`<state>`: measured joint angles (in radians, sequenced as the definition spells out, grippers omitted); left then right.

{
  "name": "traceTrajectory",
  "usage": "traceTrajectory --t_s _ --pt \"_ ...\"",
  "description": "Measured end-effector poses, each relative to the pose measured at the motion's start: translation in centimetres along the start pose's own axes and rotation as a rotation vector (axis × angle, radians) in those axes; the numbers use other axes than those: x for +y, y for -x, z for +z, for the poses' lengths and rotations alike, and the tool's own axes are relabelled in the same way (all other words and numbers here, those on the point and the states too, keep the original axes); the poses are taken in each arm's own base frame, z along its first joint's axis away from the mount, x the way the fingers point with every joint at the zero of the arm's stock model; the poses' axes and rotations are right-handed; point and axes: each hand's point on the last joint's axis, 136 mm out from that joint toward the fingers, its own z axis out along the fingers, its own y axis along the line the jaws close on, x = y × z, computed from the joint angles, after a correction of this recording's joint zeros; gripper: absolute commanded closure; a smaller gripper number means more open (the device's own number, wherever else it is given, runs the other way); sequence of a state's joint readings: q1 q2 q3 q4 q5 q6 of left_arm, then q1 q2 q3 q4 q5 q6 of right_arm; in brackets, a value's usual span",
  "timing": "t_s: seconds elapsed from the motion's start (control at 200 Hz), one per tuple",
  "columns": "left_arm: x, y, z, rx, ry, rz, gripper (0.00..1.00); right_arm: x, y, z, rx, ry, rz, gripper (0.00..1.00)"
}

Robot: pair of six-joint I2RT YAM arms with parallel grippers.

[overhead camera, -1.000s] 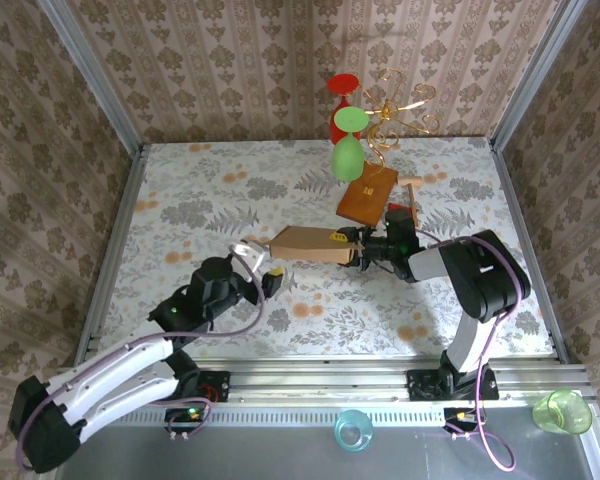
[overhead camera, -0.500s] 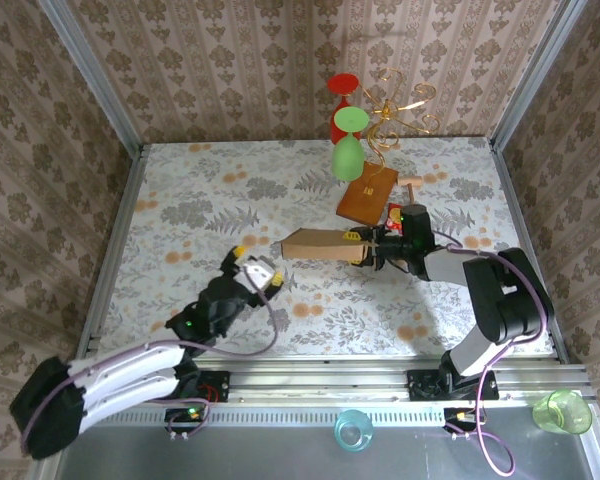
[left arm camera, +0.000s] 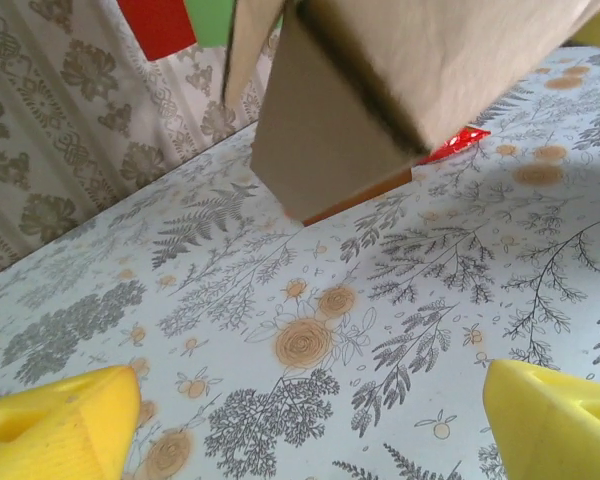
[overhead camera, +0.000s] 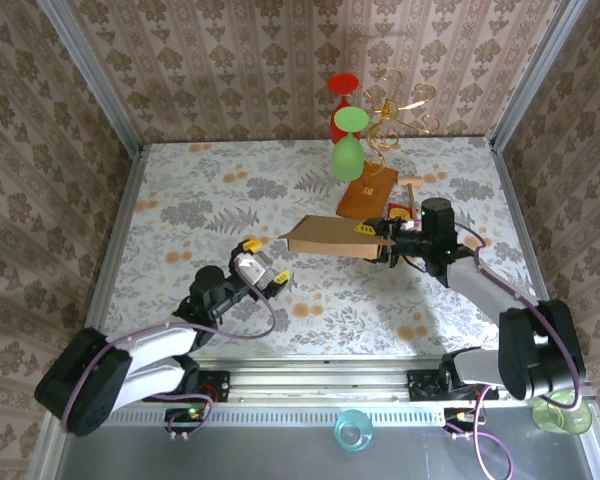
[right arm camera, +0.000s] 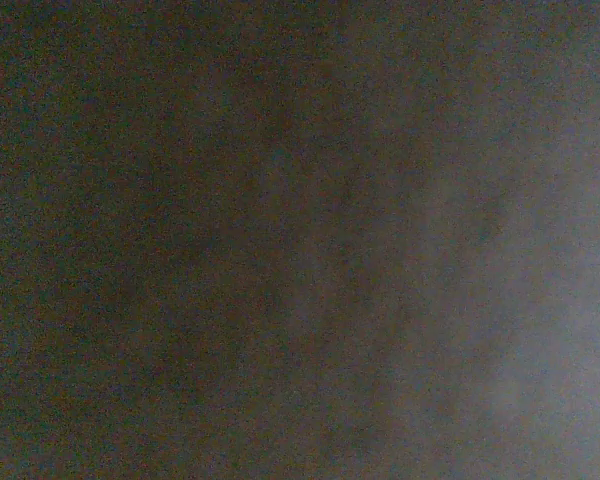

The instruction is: Fold the paper box

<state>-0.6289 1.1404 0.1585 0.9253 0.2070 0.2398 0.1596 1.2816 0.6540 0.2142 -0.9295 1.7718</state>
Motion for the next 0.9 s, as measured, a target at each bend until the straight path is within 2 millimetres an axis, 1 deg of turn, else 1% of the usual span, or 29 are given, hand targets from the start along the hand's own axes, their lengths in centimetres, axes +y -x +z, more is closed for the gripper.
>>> traceTrajectory --t_s 0.12,0.215,0.285,0.395,0.5,0.605,0.745,0.815,0.9 --pt "0.3 0.8 0.8 -0.059 -0.025 0.008 0.11 -0.1 -0.3 -0.6 -0.009 -0.005 0.007 0.82" --pt "0.7 2.1 1.4 -0.121 -0.046 0.011 0.11 -0.4 -0.6 -0.8 -0.004 -0.023 0.016 0.82" --pt "0.9 3.1 1.6 -0.163 -0.067 0.014 0.11 -0.2 -0.9 -1.0 0.003 -0.038 0.010 0.82" --pt "0.3 4.7 1.6 -0.221 -0.119 0.027 0.11 0.4 -0.8 -1.5 0.004 -0.039 -0.017 0.83" --pt "-0.5 5.6 1.5 -0.259 -0.178 0.038 0.11 0.2 -0.4 -1.8 0.004 -0.041 -0.016 0.83" --pt "-1.1 5.8 1.5 -0.271 -0.215 0.044 0.11 -0.3 -0.1 -1.6 0.013 -0.056 -0.011 0.84" --pt "-1.7 5.0 2.1 -0.251 -0.250 0.048 0.11 -0.9 0.0 -1.4 0.031 -0.092 -0.003 0.85" --pt "-2.0 4.6 2.4 -0.241 -0.264 0.057 0.10 -0.7 -0.3 -1.5 0.043 -0.103 -0.017 0.85" --pt "-2.2 4.6 2.8 -0.244 -0.274 0.072 0.10 -0.2 -0.5 -1.6 0.056 -0.110 -0.043 0.86"
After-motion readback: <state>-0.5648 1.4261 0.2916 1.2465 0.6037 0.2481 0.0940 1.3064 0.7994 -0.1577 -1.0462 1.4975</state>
